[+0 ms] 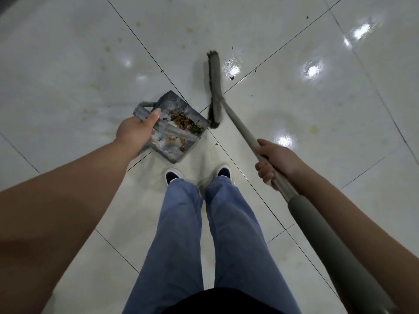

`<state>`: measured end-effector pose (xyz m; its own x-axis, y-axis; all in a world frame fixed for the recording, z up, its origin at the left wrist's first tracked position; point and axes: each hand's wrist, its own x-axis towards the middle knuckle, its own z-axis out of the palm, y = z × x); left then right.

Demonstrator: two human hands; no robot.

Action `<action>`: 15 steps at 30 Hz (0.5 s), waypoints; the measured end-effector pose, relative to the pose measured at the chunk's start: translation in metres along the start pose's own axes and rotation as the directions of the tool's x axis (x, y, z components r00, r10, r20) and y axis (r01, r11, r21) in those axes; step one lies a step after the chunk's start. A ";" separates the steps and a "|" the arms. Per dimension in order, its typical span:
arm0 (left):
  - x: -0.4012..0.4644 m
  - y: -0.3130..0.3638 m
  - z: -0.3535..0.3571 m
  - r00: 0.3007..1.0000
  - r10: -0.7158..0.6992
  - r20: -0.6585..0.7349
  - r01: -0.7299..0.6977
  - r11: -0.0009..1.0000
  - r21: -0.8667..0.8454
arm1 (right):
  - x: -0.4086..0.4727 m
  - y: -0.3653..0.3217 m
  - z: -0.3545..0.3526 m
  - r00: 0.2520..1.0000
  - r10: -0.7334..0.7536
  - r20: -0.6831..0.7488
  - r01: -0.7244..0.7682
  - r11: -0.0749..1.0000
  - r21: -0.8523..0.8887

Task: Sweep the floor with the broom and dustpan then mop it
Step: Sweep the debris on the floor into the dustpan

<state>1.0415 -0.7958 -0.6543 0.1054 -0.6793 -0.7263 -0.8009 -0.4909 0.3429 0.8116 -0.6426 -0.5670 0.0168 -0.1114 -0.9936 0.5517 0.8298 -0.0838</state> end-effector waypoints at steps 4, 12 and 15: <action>0.003 -0.001 -0.008 1.000 -0.006 -0.023 0.005 0.999 -0.042 | -0.002 -0.025 -0.007 0.996 -0.084 -0.028 0.083 0.996 -0.041; 0.002 0.006 -0.003 1.000 0.017 0.017 -0.014 0.989 -0.146 | -0.023 -0.064 -0.027 0.941 -0.321 -0.102 0.290 0.927 -0.239; 0.003 0.010 -0.004 0.999 0.008 0.051 -0.001 0.991 -0.134 | -0.012 -0.080 -0.033 0.903 -0.398 -0.161 0.315 0.869 -0.382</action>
<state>1.0364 -0.8049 -0.6512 0.0690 -0.6546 -0.7528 -0.7148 -0.5589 0.4204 0.7401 -0.6896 -0.5509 -0.3387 -0.3432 -0.8761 0.1662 0.8947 -0.4147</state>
